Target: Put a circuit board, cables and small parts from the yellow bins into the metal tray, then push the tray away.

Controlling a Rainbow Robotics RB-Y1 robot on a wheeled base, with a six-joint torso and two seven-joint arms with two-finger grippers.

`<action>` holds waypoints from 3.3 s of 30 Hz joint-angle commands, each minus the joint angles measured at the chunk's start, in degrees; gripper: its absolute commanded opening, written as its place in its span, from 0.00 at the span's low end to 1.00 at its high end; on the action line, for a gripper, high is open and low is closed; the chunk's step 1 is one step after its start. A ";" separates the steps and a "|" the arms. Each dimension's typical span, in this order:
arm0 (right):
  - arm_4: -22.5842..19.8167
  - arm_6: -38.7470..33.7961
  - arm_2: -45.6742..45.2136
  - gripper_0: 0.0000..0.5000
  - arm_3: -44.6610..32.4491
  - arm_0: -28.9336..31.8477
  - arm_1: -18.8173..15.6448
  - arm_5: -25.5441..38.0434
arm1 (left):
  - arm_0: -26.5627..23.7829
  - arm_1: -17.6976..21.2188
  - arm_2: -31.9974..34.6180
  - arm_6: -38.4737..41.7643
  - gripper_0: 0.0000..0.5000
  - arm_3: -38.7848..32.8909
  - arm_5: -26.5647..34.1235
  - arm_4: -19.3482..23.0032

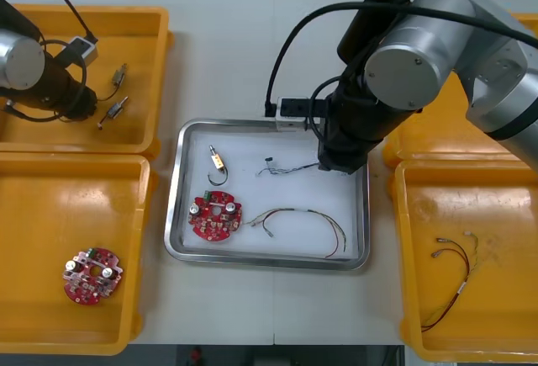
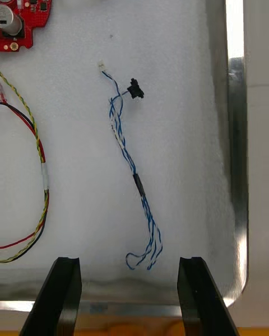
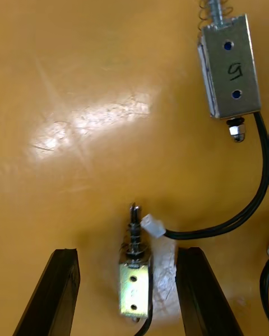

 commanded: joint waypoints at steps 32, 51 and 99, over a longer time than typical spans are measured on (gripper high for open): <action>5.27 -56.48 -33.25 1.00 -21.97 20.99 -10.59 18.35 | -4.32 -0.62 -2.69 -5.59 0.00 8.50 -0.40 11.26; 3.78 -60.61 -47.14 1.00 -23.11 32.51 -12.18 18.35 | -9.16 5.71 16.47 -5.68 0.00 3.58 23.15 14.34; 4.13 -51.03 -48.98 1.00 -25.05 38.84 -12.18 18.35 | 0.07 -10.37 10.67 77.20 0.00 -48.54 42.13 -11.33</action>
